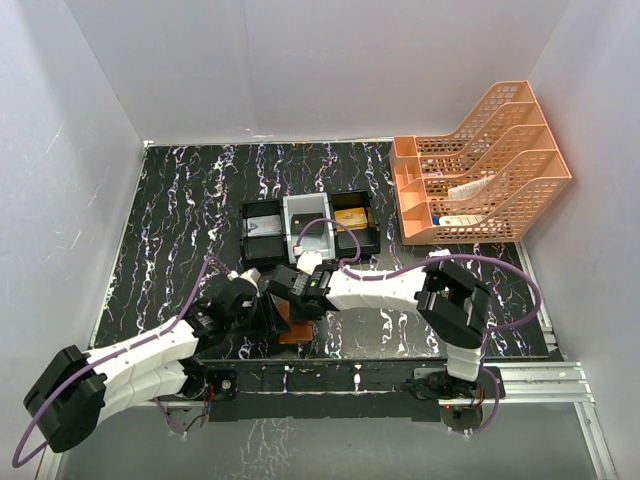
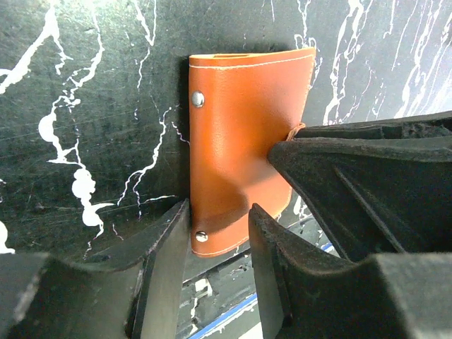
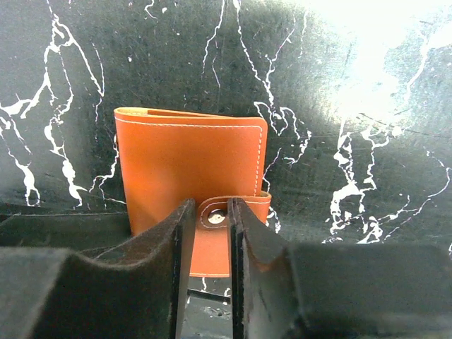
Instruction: Take the credit cards out of the card holder
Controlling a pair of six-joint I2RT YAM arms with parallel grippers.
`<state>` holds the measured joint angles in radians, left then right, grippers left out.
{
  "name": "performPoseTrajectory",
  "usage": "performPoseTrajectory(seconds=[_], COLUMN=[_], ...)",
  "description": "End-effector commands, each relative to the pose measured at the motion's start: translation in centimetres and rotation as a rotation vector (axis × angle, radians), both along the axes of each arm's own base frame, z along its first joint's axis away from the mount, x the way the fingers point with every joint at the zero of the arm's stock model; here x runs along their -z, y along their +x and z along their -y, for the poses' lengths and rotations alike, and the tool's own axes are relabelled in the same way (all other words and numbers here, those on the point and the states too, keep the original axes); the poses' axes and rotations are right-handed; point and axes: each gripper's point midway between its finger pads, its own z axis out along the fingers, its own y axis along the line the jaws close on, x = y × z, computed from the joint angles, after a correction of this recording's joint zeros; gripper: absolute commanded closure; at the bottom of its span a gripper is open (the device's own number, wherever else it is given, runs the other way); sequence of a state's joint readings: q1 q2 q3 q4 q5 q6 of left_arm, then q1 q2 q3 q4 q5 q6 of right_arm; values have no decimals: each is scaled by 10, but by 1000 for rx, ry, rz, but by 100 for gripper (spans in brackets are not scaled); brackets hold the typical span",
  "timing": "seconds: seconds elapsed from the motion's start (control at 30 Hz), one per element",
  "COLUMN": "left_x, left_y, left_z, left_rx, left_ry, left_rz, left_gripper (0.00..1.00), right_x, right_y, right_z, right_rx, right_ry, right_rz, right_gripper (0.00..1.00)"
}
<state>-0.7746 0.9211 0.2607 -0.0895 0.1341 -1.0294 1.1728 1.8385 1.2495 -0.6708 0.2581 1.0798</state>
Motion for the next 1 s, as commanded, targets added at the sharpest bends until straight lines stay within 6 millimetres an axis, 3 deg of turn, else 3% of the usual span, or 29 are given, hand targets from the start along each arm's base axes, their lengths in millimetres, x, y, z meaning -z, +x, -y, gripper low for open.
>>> performPoseTrajectory(seconds=[0.0, 0.27, 0.43, 0.77, 0.97], left_x=[22, 32, 50, 63, 70], left_y=[-15, -20, -33, -44, -47], left_z=[-15, -20, -35, -49, -52], left_rx=[19, 30, 14, -6, 8], left_ry=[84, 122, 158, 206, 233], left_rz=[-60, -93, -129, -170, -190], left_gripper=[62, 66, 70, 71, 72], right_x=[27, 8, -3, -18, -22], right_y=[-4, -3, 3, 6, 4], right_z=[19, -5, -1, 6, -1], right_rx=[20, -25, -30, -14, -36], right_ry=[-124, 34, 33, 135, 292], right_rz=[-9, 14, 52, 50, -16], right_gripper=[79, 94, 100, 100, 100])
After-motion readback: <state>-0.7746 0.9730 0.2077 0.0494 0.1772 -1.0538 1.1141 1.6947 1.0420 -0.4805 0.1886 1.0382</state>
